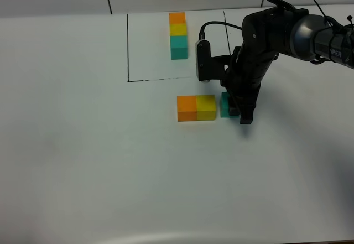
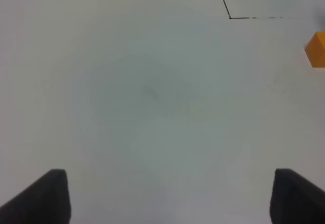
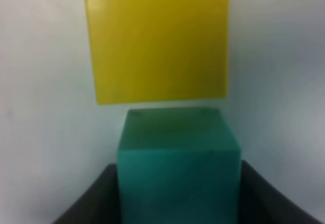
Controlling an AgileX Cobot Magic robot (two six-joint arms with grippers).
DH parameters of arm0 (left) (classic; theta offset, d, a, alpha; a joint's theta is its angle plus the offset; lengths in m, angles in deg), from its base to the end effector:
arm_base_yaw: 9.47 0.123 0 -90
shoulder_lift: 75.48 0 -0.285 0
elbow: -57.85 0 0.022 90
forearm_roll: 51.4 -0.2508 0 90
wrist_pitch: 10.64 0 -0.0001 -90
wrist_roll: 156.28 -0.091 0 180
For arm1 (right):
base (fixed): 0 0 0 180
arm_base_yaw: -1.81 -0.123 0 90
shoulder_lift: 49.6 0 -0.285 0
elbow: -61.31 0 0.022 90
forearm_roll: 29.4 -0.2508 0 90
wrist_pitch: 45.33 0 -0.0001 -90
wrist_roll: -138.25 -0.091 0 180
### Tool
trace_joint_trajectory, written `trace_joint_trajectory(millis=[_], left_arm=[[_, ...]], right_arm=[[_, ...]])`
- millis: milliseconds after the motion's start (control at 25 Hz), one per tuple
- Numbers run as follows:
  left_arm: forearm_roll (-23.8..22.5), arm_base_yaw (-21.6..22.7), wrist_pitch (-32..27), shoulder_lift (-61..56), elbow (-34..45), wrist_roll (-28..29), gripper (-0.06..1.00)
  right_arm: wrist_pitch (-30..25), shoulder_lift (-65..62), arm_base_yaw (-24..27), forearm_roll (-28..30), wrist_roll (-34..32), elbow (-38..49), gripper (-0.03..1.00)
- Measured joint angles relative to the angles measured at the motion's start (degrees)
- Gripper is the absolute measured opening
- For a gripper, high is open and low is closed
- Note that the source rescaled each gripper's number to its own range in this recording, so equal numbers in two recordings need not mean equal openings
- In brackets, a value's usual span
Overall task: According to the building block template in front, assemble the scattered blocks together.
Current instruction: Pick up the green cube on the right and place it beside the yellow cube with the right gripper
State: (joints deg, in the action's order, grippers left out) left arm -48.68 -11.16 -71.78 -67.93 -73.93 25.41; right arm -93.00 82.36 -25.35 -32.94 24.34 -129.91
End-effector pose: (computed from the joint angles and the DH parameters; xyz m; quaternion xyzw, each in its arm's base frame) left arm -0.0066 -0.0036 0.2785 0.0011 0.8520 -0.0391 0.5221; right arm 0.3857 0.2025 0.1366 -0.7102 0.6963 -0.0102 0.1034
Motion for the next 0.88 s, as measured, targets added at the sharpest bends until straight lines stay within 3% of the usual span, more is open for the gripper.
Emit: trace_joint_trajectory(millis=[880], left_arm=[[0.0, 0.0, 0.0, 0.0, 0.0, 0.0, 0.67]], right_arm=[[-0.09, 1.52, -0.97, -1.56, 1.83, -0.84, 0.01]])
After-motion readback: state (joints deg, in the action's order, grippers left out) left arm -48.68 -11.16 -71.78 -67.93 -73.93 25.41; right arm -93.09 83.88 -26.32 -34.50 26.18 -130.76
